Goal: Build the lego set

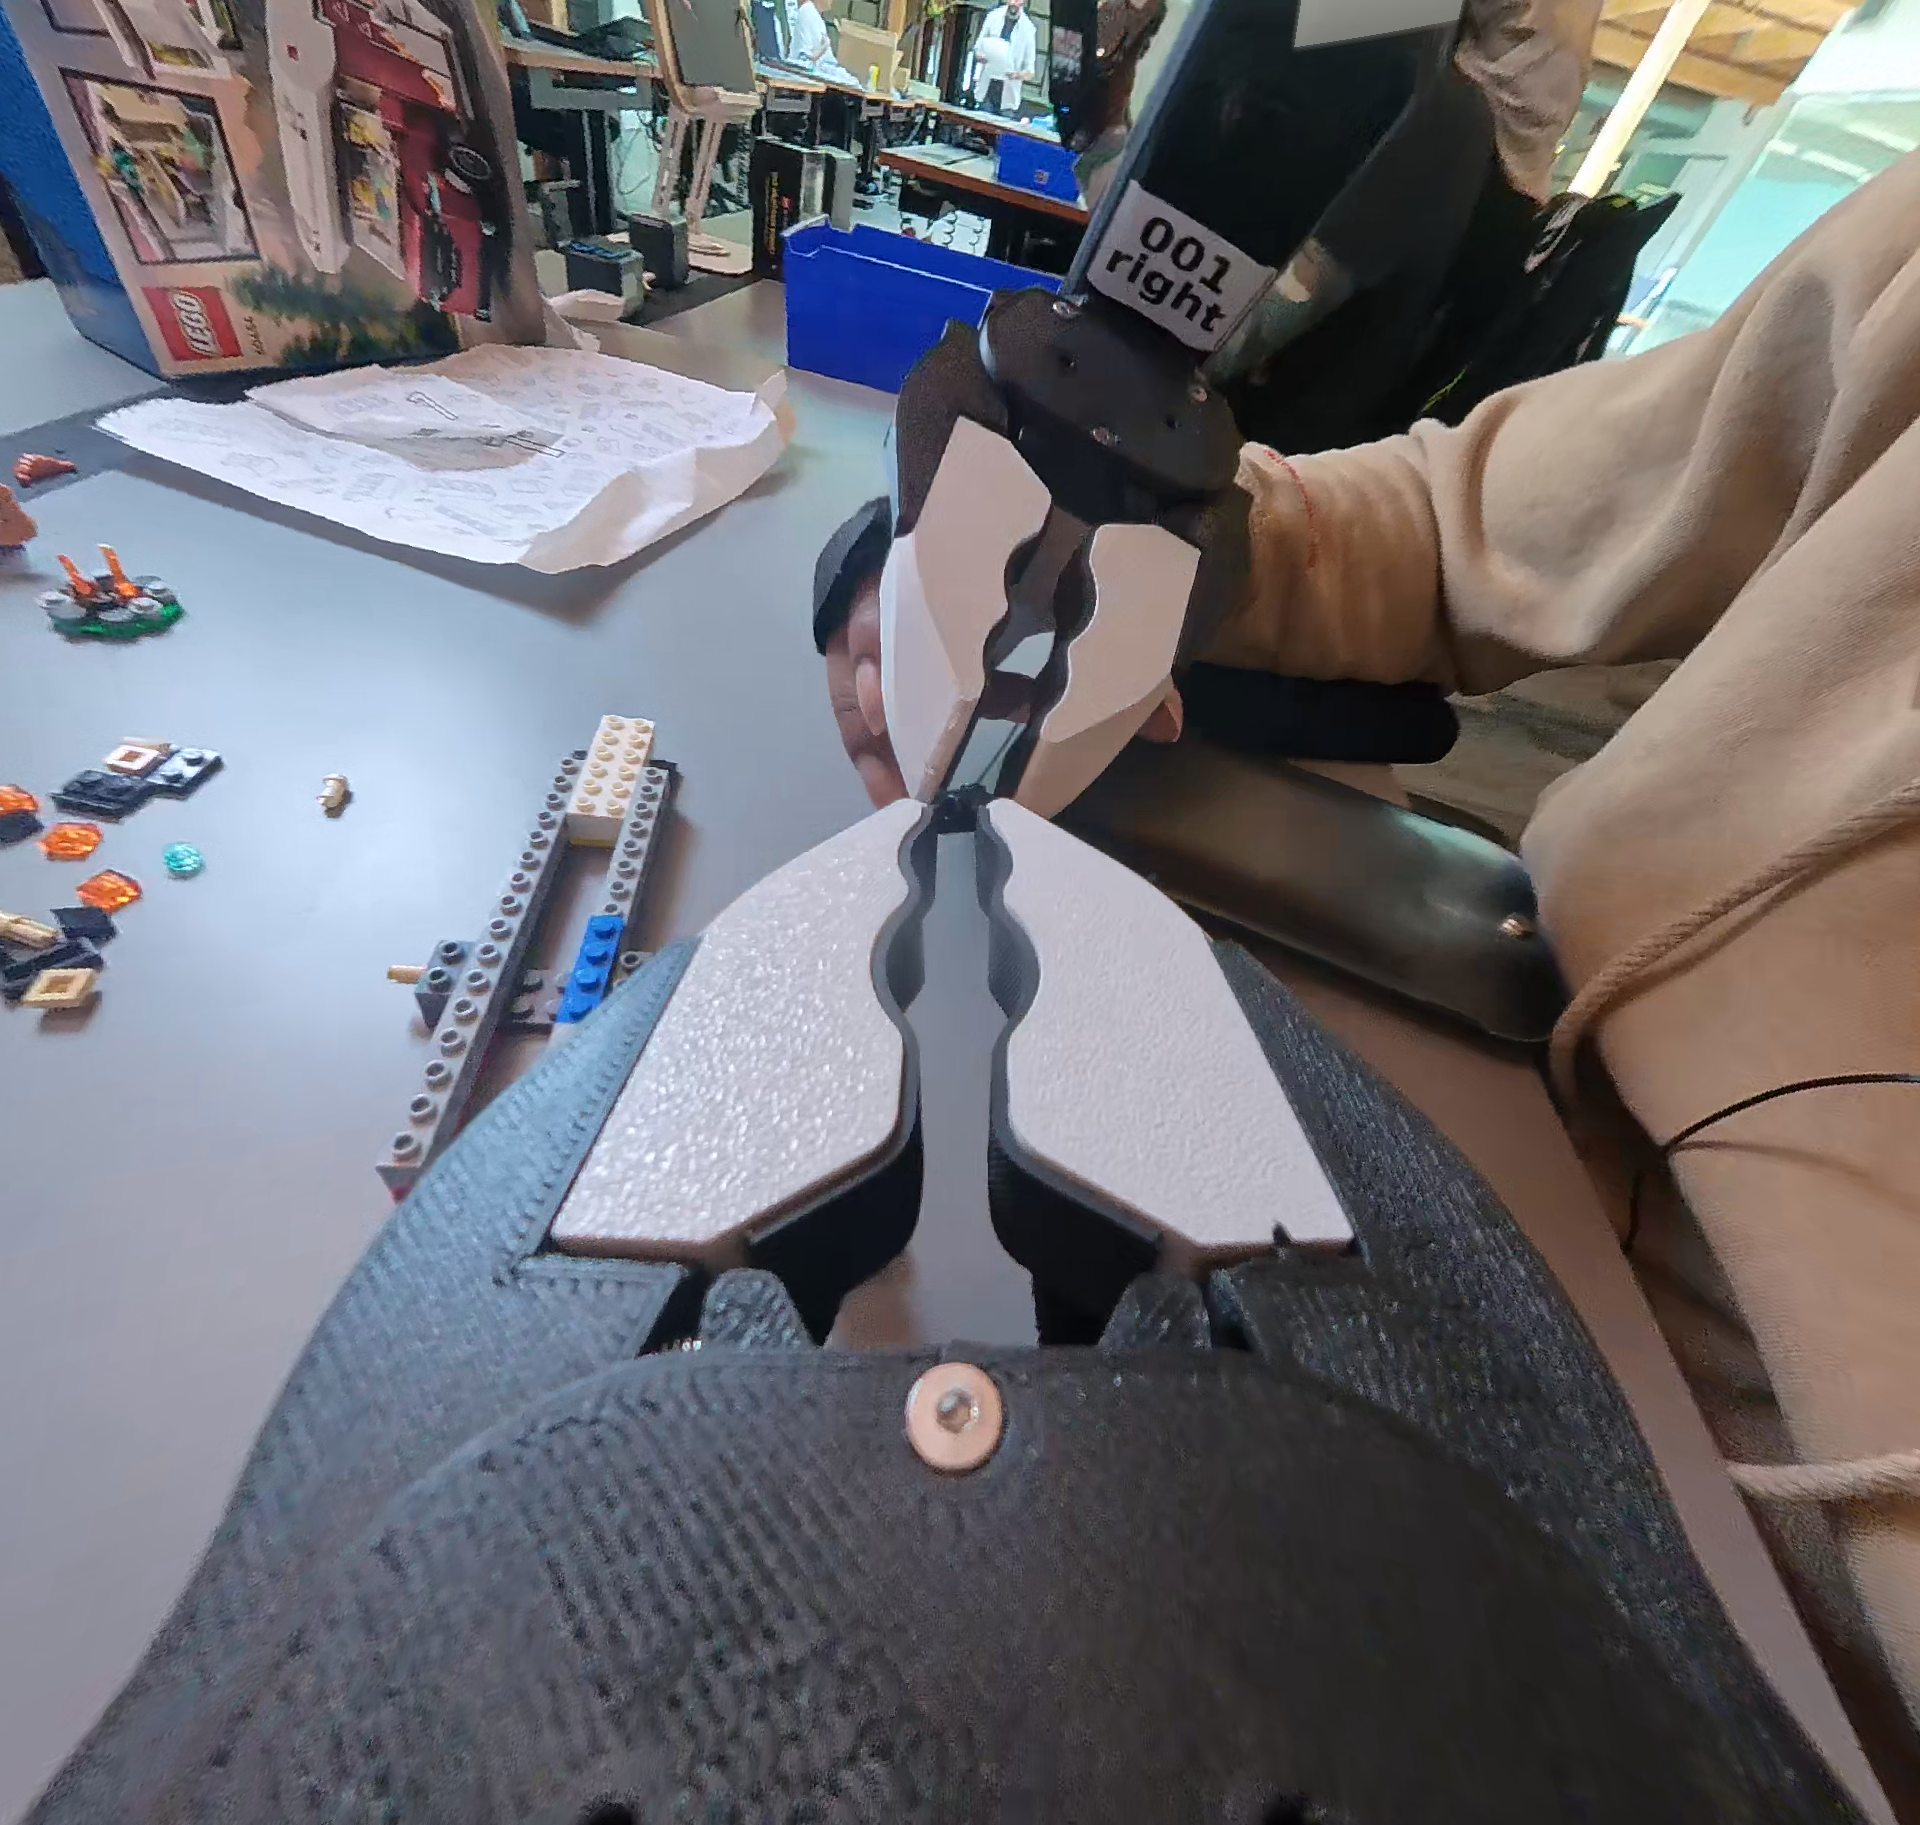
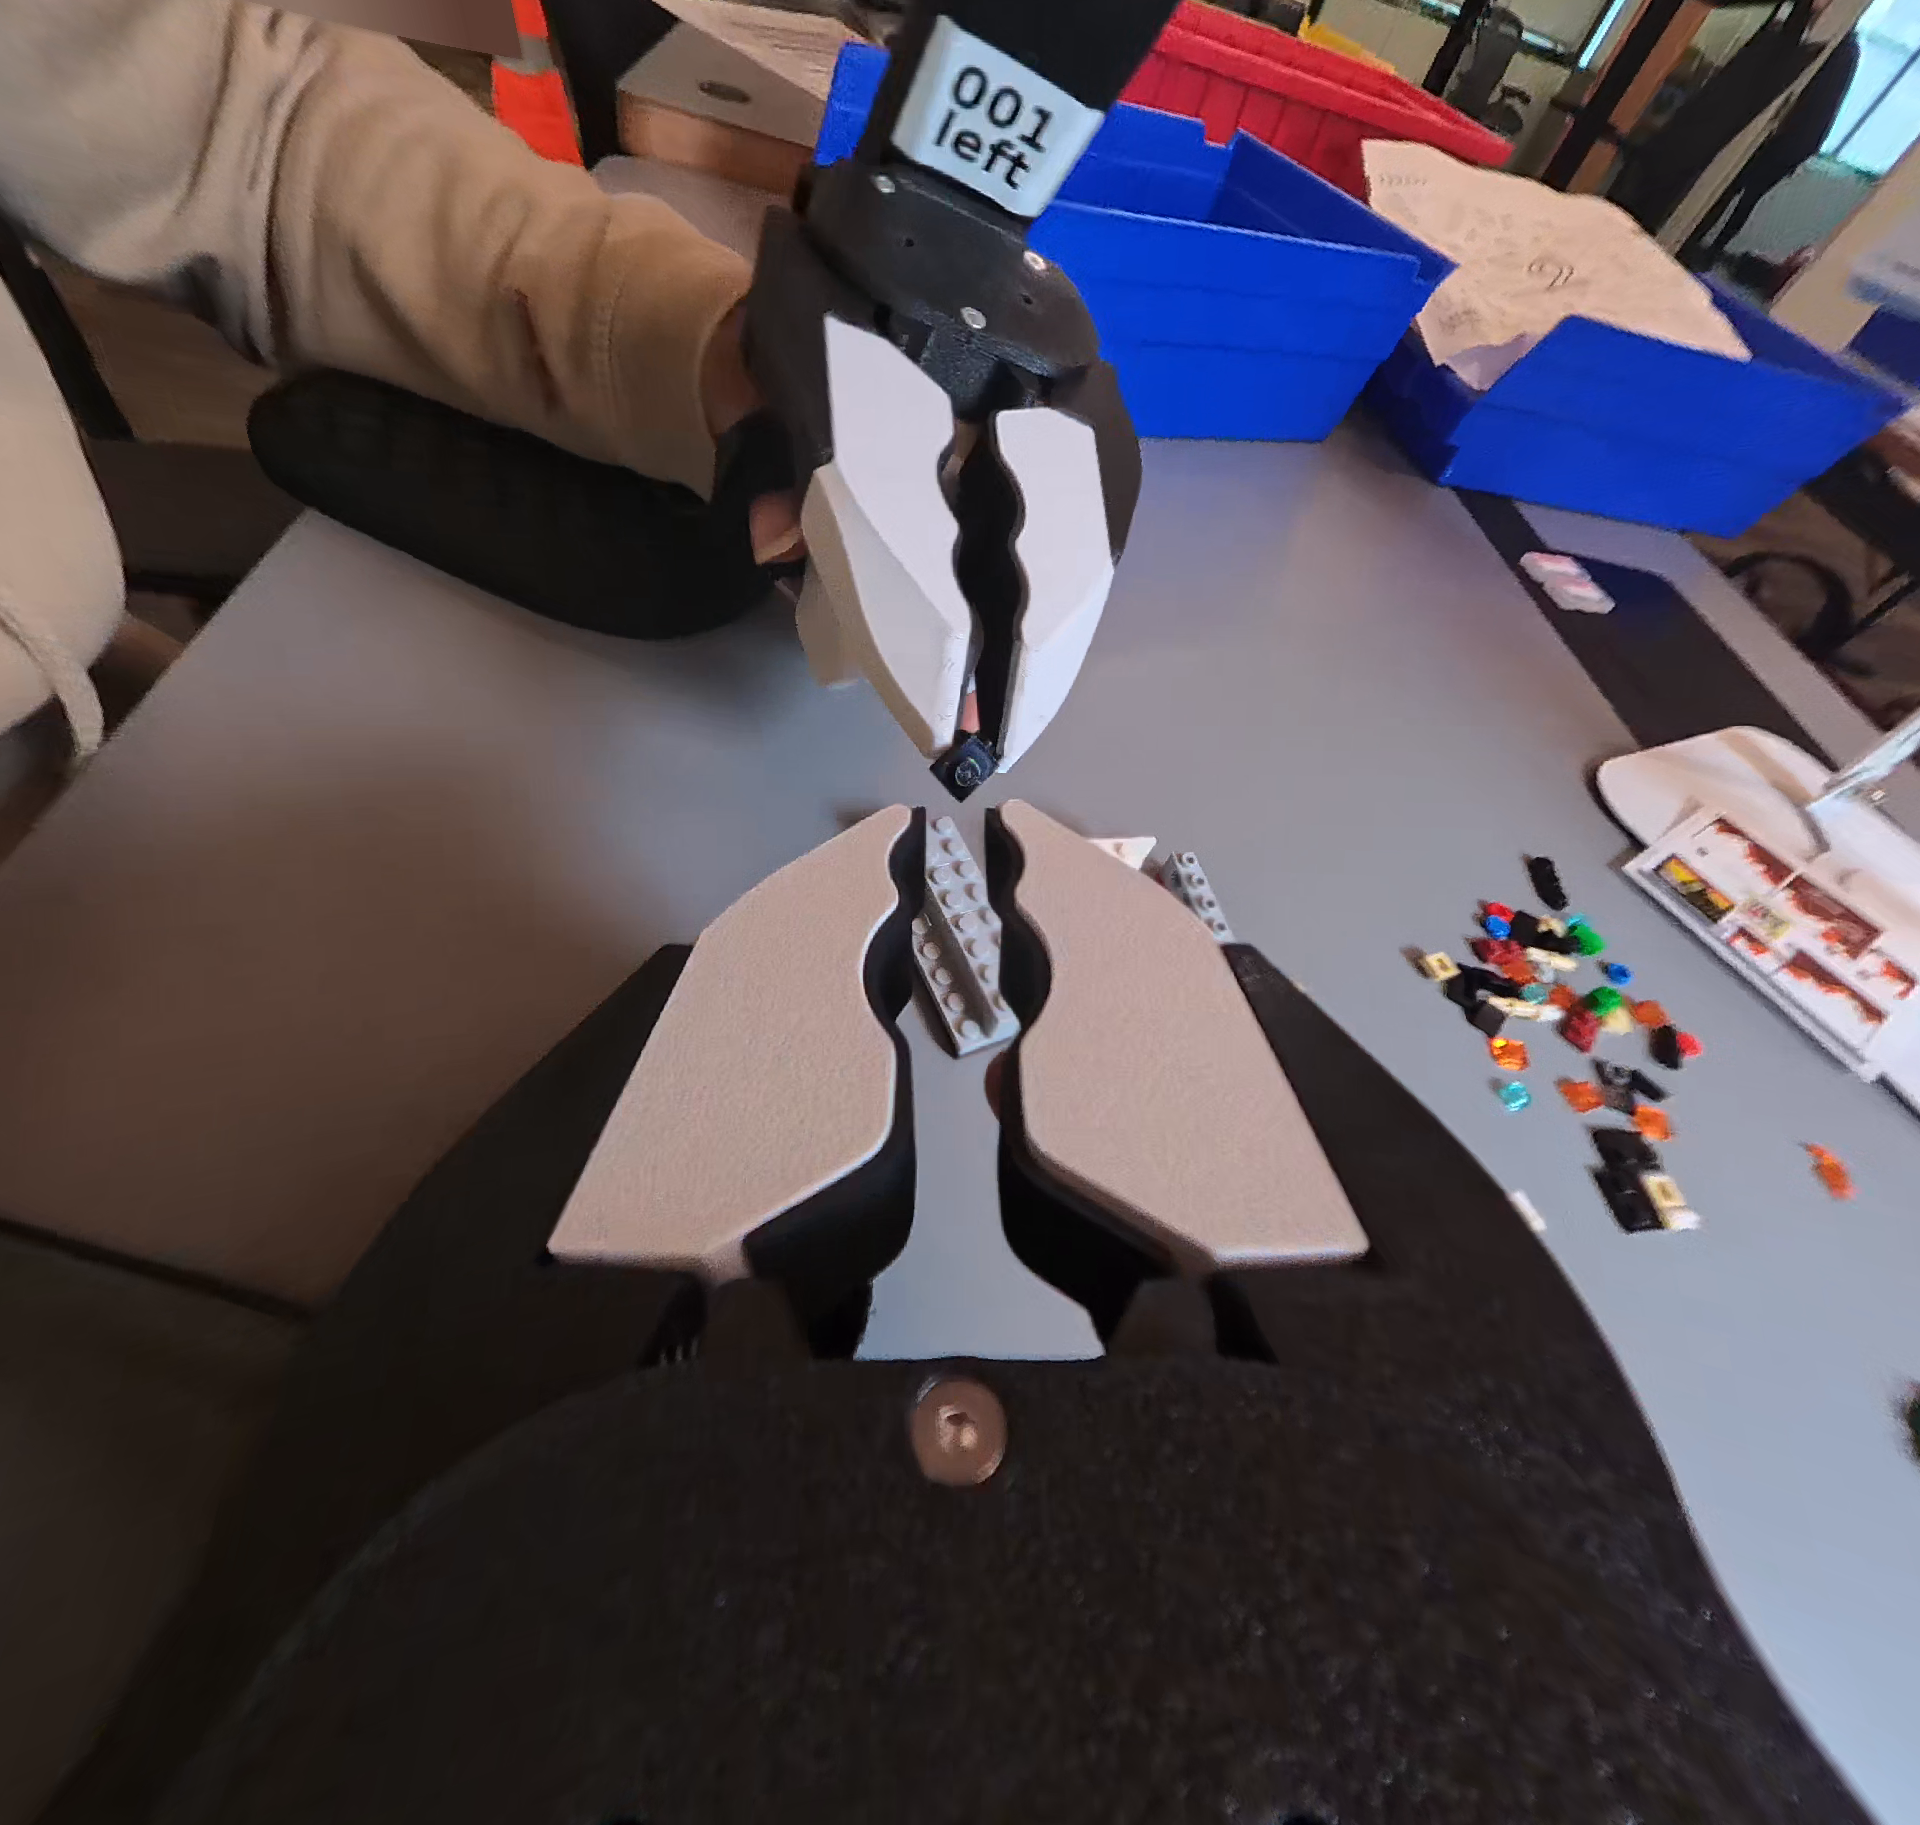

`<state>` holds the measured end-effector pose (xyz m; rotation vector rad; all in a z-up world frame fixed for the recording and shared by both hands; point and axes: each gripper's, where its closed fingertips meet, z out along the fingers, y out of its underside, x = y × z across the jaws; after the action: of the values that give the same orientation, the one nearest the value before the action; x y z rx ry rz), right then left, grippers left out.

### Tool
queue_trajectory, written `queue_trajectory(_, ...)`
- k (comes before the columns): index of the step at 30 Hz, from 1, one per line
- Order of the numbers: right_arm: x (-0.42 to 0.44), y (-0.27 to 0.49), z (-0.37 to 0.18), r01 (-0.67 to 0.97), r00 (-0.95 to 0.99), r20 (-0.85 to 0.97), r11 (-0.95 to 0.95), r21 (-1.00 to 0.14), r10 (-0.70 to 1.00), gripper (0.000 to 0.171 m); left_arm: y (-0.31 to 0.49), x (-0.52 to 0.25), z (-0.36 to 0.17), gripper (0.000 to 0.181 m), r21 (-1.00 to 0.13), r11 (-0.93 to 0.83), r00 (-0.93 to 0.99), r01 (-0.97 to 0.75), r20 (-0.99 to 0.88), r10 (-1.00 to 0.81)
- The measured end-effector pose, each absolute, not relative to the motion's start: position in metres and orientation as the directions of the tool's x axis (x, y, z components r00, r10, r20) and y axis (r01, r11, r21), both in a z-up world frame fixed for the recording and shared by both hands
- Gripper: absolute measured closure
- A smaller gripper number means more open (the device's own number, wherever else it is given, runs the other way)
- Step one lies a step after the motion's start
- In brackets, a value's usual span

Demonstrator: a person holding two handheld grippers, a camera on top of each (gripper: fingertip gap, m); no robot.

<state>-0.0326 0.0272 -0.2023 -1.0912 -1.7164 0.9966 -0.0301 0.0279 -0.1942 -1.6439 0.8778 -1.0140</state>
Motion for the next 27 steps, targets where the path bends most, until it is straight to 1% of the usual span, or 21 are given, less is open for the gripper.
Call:
queue_trajectory(4, -0.032, 0.021, -0.203, 0.248, -0.277, 0.390, 0.457, -0.854, 0.878, 0.155, 0.019, -0.025, -0.199, 0.174, -0.936, -0.343, 0.302, -0.081, 0.304, -0.903)
queue_trajectory(6, -0.033, 0.016, -0.206, 0.249, -0.287, 0.444, 0.514, -0.821, 0.849, 0.154, 0.016, -0.023, -0.201, 0.174, -0.931, -0.355, 0.285, -0.085, 0.319, -0.904)
queue_trajectory(8, -0.033, 0.015, -0.208, 0.251, -0.290, 0.487, 0.556, -0.792, 0.824, 0.158, 0.014, -0.022, -0.203, 0.174, -0.926, -0.364, 0.270, -0.097, 0.328, -0.905)
queue_trajectory(9, -0.033, 0.015, -0.207, 0.247, -0.286, 0.499, 0.566, -0.786, 0.818, 0.160, 0.015, -0.022, -0.204, 0.174, -0.924, -0.371, 0.271, -0.094, 0.335, -0.902)
queue_trajectory(13, -0.036, 0.019, -0.207, 0.273, -0.258, 0.477, 0.537, -0.798, 0.840, 0.161, 0.019, -0.024, -0.204, 0.174, -0.914, -0.399, 0.284, -0.078, 0.363, -0.887)
queue_trajectory(15, -0.038, 0.025, -0.205, 0.293, -0.223, 0.424, 0.475, -0.830, 0.878, 0.162, 0.024, -0.027, -0.204, 0.175, -0.918, -0.391, 0.317, -0.070, 0.351, -0.881)
queue_trajectory(17, -0.038, 0.034, -0.204, 0.323, -0.177, 0.343, 0.384, -0.865, 0.922, 0.162, 0.030, -0.032, -0.204, 0.179, -0.935, -0.345, 0.372, -0.081, 0.293, -0.881)
queue_trajectory(20, -0.039, 0.044, -0.201, 0.333, -0.116, 0.190, 0.218, -0.917, 0.975, 0.162, 0.037, -0.036, -0.205, 0.179, -0.962, -0.218, 0.458, -0.163, 0.121, -0.881)
queue_trajectory(22, -0.041, 0.046, -0.201, 0.342, -0.093, 0.087, 0.114, -0.933, 0.992, 0.162, 0.039, -0.036, -0.206, 0.179, -0.964, -0.157, 0.495, -0.216, 0.030, -0.868)
queue_trajectory(25, -0.044, 0.047, -0.205, 0.370, -0.052, -0.034, -0.013, -0.929, 0.998, 0.162, 0.045, -0.039, -0.205, 0.177, -0.958, -0.067, 0.546, -0.279, -0.101, -0.831)
queue_trajectory(27, -0.045, 0.049, -0.204, 0.366, -0.023, -0.151, -0.133, -0.921, 0.988, 0.162, 0.049, -0.042, -0.203, 0.174, -0.928, 0.043, 0.564, -0.370, -0.261, -0.783)
